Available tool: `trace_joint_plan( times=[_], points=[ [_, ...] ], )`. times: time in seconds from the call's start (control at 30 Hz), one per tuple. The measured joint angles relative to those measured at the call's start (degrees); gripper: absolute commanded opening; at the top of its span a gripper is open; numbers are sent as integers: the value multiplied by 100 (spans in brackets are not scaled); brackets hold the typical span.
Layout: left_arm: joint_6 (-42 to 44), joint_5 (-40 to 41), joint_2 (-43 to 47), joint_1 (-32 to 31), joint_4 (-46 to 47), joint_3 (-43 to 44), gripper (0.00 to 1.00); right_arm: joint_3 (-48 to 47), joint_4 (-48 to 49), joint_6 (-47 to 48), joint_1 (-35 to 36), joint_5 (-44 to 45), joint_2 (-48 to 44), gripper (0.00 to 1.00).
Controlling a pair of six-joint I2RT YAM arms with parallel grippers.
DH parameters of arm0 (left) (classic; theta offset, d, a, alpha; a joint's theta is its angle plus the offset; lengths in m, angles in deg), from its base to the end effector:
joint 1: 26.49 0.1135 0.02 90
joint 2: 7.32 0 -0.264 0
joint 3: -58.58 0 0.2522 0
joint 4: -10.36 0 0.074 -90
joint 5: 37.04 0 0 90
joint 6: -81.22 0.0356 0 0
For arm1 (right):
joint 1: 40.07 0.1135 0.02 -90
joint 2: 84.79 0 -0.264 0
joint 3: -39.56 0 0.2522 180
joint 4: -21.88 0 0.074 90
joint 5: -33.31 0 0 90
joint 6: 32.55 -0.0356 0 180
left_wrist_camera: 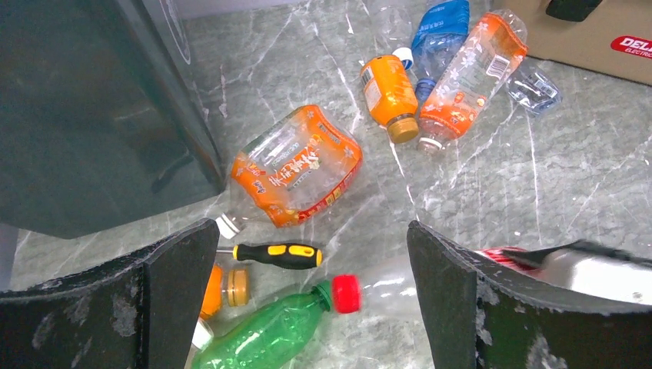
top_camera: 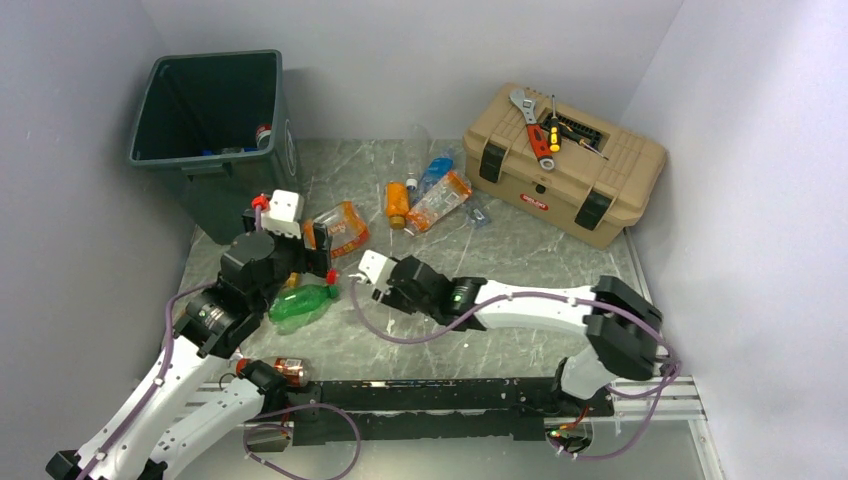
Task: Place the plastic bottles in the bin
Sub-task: Move the plastic bottle to the center of the board.
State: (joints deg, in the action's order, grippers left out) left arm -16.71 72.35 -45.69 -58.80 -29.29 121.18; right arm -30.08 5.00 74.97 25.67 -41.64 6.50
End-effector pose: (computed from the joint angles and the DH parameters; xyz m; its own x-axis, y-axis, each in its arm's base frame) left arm 0.1303 -0.0684 0.3523 -0.2548 0.0072 -0.9670 0.2005 0.9786 -0.0456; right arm 0.1502 0.3109 0.2169 -0.0042 -0.7168 -0.6973 -0.8370 0.3840 -0.3897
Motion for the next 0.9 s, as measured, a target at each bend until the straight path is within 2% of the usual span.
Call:
trace_joint_plan(
  times=[0.2,0.37,0.57,0.67,0.8,0.83,0.9],
  points=[
    [-20,0,39,-2,4,0,97,542,-505,-1727,-184,343,-1121,40],
    [-31,0,33,-2,4,0,97,898,-1113,-4076,-501,481,-1834,39],
    [-33,-2,26,0,4,0,97,1099,-1530,-6245,-629,522,-2238,38],
    [-33,-2,26,0,4,0,97,1241,-1615,-6907,-852,479,-2166,40],
    [-35,-11,26,0,4,0,97,1294,-1735,-7263,-990,407,-1869,45],
    [-35,-22,20,0,4,0,97,1294,-1742,-7298,-994,382,-1775,48],
    [-35,-48,-17,0,4,0,97,1294,-1749,-7329,-1005,321,-1628,60]
  ],
)
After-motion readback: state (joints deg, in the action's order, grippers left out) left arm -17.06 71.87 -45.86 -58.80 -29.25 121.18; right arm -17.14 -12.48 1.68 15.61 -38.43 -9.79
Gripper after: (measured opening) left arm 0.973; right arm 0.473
